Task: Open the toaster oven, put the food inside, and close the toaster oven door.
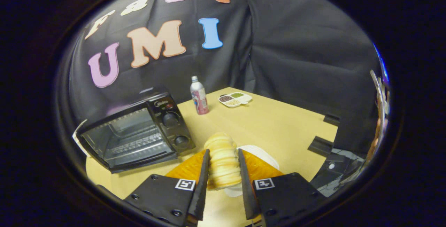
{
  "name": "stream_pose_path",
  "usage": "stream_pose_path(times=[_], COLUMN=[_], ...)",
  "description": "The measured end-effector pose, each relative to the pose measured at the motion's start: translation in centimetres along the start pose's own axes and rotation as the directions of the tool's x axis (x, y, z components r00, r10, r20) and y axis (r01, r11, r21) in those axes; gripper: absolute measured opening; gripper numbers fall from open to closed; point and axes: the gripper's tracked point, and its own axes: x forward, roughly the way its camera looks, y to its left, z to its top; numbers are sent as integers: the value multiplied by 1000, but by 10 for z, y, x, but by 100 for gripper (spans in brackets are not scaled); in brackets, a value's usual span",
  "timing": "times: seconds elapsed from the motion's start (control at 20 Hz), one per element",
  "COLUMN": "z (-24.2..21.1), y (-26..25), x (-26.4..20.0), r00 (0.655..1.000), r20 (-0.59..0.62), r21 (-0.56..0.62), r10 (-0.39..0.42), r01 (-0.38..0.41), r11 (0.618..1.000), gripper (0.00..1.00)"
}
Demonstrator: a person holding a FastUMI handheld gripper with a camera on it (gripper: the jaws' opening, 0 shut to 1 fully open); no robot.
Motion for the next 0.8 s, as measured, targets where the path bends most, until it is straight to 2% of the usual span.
stream_pose_path(times=[0.15, 0.35, 0.65, 0.8], z=[-10, -19, -38, -47], y=[26, 81, 162, 196], x=[-12, -23, -23, -14], r00=[1000, 996, 985, 983], r20=[-6, 7, 6, -2], r21=[35, 105, 103, 129], r10=[11, 88, 173, 183], r01=[-11, -88, -173, -181], r11=[999, 991, 980, 975], gripper=[47, 47, 47, 47])
